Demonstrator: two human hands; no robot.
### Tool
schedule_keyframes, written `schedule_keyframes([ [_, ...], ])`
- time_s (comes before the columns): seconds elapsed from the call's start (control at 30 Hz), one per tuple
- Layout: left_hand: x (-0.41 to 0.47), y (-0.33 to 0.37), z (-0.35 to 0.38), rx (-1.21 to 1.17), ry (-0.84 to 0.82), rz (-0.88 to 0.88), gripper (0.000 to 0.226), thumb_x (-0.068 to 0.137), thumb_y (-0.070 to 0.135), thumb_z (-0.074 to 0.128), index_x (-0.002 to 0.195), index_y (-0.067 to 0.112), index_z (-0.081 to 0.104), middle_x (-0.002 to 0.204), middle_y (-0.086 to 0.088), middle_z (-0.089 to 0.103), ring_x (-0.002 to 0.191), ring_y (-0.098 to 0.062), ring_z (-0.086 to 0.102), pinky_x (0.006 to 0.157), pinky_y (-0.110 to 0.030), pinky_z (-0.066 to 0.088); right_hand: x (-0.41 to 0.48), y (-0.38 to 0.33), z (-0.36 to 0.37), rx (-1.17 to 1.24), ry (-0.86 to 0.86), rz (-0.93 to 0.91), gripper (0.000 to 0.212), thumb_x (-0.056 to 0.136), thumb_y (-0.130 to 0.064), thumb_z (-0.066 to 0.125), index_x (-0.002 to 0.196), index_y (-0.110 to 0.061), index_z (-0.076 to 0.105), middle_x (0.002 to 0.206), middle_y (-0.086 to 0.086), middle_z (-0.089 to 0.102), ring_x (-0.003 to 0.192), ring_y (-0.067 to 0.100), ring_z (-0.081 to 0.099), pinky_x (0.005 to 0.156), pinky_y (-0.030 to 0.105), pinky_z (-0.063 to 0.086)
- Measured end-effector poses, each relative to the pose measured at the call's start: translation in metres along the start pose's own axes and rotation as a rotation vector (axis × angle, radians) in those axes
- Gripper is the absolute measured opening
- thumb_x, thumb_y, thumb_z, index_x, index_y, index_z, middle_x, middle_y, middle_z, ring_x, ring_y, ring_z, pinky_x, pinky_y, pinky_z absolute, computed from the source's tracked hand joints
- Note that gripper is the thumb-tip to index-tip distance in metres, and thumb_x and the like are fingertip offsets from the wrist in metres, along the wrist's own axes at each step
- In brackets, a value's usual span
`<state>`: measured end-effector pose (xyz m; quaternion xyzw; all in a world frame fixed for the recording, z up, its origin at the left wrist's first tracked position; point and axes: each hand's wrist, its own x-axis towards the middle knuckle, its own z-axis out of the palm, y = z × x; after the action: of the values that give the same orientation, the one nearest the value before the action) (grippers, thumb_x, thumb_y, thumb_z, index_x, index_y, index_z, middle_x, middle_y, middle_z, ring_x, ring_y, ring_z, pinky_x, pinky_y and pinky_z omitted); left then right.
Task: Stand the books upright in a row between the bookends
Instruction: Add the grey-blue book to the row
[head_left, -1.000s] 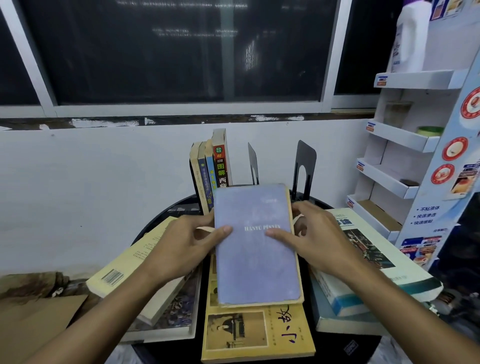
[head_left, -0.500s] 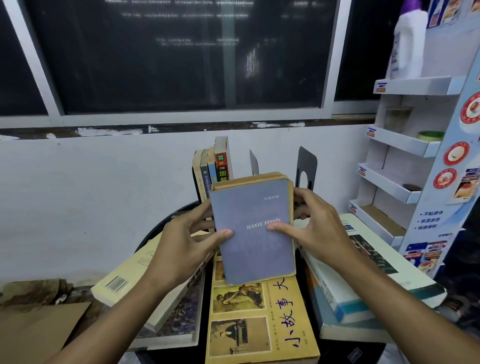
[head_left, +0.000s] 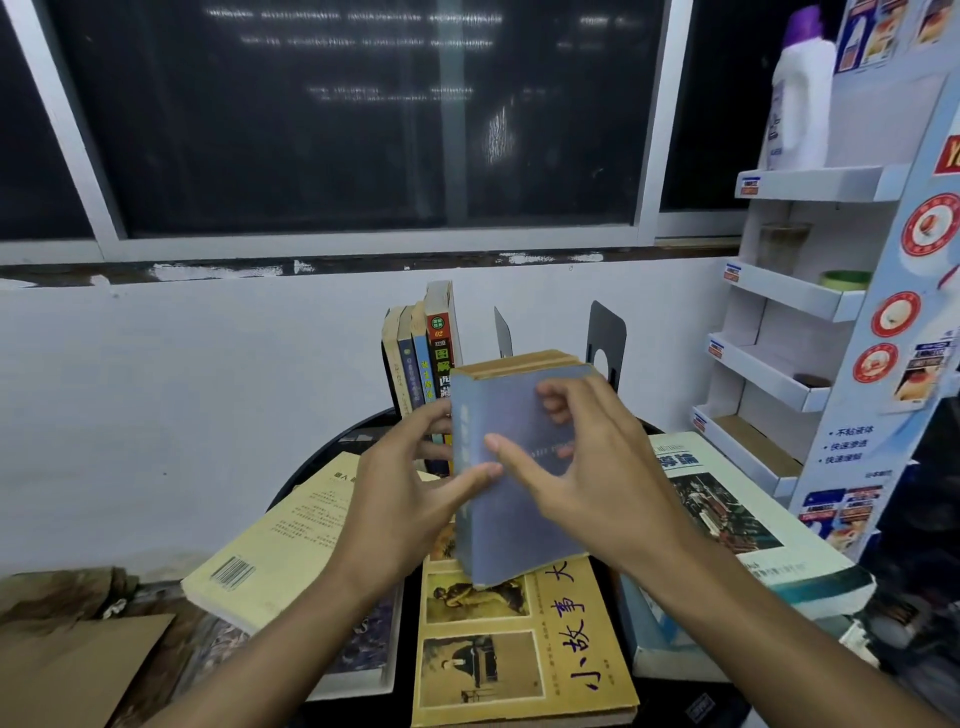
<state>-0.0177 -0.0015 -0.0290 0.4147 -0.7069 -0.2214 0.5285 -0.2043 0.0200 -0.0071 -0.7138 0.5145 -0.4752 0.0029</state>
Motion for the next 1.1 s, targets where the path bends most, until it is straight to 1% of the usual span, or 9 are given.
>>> schedule_keyframes([
  [0.1,-0.004,0.011,0.009,-0.002,-0.032,0.062,0.065,0.079,0.022,0.084,0.133,0.044,0.057,0.116,0.027,0.067,0.097,0.002,0.066,0.073,-0.011,0.054,0.002,-0.008,-0.009,-0.058,0.003,0.050,0.079,0.074,-0.079,0.057,0.126,-0.020,0.055,0.117,-0.008,0.051,0.109,0.010,0.055,0.091,0.034,0.053],
  [0.17,-0.009,0.016,0.016,-0.069,-0.096,0.060,0.071,0.079,0.020,0.084,0.136,0.047,0.051,0.123,0.032,0.061,0.107,0.002,0.063,0.081,-0.016,0.057,0.002,-0.008,-0.017,-0.049,-0.002,0.085,0.075,0.074,-0.077,0.061,0.126,-0.024,0.054,0.115,-0.010,0.049,0.108,0.007,0.054,0.091,0.032,0.053],
  [0.27,-0.015,0.019,0.027,-0.147,-0.207,0.044,0.078,0.081,0.015,0.082,0.149,0.030,0.045,0.134,0.035,0.052,0.125,0.002,0.055,0.086,-0.029,0.061,-0.001,-0.007,-0.030,-0.032,-0.008,0.134,0.071,0.073,-0.073,0.066,0.128,-0.028,0.053,0.116,-0.013,0.048,0.106,0.001,0.053,0.091,0.026,0.053],
  [0.33,-0.017,0.019,0.035,-0.181,-0.241,0.050,0.078,0.083,0.014,0.080,0.150,0.029,0.044,0.138,0.035,0.049,0.129,0.003,0.051,0.086,-0.032,0.061,-0.002,-0.005,-0.037,-0.034,0.016,0.162,0.070,0.074,-0.069,0.070,0.127,-0.026,0.055,0.116,-0.011,0.050,0.104,0.001,0.057,0.086,0.020,0.050],
  [0.47,-0.023,0.019,0.052,-0.145,-0.192,0.055,0.070,0.078,0.021,0.085,0.138,0.035,0.052,0.128,0.041,0.054,0.123,0.016,0.050,0.086,-0.022,0.058,-0.004,-0.003,-0.048,-0.153,0.024,0.216,0.065,0.076,-0.069,0.070,0.121,-0.024,0.057,0.113,-0.007,0.054,0.096,0.004,0.056,0.072,0.014,0.042],
  [0.57,-0.028,0.015,0.068,-0.096,-0.213,0.028,0.070,0.074,0.043,0.085,0.138,0.028,0.060,0.140,0.022,0.056,0.128,0.015,0.046,0.100,-0.032,0.055,-0.004,-0.005,-0.055,-0.302,-0.025,0.269,0.059,0.080,-0.071,0.064,0.107,-0.020,0.055,0.101,-0.002,0.057,0.089,0.015,0.055,0.068,0.026,0.042],
  [0.63,-0.031,0.017,0.076,-0.095,-0.217,0.018,0.077,0.072,0.050,0.084,0.140,0.024,0.058,0.144,0.018,0.054,0.129,0.021,0.040,0.104,-0.035,0.052,-0.004,-0.005,-0.061,-0.385,-0.068,0.316,0.054,0.083,-0.069,0.060,0.098,-0.018,0.053,0.091,0.001,0.058,0.082,0.020,0.055,0.060,0.030,0.040],
  [0.8,-0.034,0.029,0.085,-0.070,-0.190,0.026,0.076,0.074,0.049,0.079,0.141,0.021,0.055,0.135,0.032,0.046,0.119,0.037,0.029,0.105,-0.032,0.051,-0.005,-0.004,-0.074,-0.485,-0.085,0.384,0.056,0.083,-0.071,0.055,0.085,-0.016,0.050,0.072,-0.003,0.045,0.072,0.025,0.051,0.046,0.026,0.027],
  [1.1,-0.035,0.023,0.085,-0.083,-0.147,0.036,0.084,0.072,0.062,0.075,0.143,0.023,0.053,0.147,0.020,0.050,0.133,0.015,0.040,0.100,-0.038,0.055,-0.005,-0.002,-0.067,-0.440,0.016,0.313,0.046,0.086,-0.061,0.061,0.081,-0.016,0.050,0.067,-0.004,0.049,0.060,0.019,0.048,0.044,0.019,0.025],
])
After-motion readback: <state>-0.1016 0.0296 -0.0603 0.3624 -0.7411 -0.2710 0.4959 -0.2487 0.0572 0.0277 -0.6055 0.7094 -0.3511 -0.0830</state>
